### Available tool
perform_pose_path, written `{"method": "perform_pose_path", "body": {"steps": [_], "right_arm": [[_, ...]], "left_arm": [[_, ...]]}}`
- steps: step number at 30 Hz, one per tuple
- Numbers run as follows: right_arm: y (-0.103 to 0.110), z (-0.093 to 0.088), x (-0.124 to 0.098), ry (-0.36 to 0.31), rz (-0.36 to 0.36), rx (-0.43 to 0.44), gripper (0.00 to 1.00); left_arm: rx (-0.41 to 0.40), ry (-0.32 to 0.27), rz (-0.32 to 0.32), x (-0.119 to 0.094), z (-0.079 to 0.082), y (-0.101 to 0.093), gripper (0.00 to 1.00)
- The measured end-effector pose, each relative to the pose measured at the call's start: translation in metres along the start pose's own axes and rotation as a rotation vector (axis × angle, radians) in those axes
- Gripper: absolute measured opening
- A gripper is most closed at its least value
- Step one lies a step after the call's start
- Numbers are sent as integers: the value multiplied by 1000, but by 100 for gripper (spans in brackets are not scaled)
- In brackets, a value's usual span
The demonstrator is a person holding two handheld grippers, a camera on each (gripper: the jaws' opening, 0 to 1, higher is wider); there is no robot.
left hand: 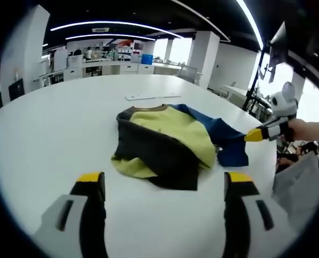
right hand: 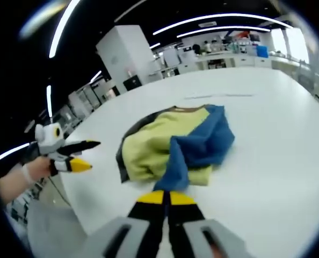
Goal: Fold the garment on the visible template until the final outline fits inside the template.
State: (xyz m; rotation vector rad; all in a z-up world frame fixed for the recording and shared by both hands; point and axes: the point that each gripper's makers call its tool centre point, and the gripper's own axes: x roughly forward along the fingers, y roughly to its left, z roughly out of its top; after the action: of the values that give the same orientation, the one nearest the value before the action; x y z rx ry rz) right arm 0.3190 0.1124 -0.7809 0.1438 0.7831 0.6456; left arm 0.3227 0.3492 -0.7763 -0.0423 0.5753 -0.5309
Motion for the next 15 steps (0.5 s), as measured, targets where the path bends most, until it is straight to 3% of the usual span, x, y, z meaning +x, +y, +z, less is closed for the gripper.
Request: {"method": "perform_pose_path", "body": {"steps": [9,15], "right_arm": [[-67,4,-36,-5,-112,25,0],[-112,7,-57,27,-196,-6,0]], "left_arm": [[0,7,-5,3,-3,-1,88],[-1,14,-5,6,-4,-1,88]]}}
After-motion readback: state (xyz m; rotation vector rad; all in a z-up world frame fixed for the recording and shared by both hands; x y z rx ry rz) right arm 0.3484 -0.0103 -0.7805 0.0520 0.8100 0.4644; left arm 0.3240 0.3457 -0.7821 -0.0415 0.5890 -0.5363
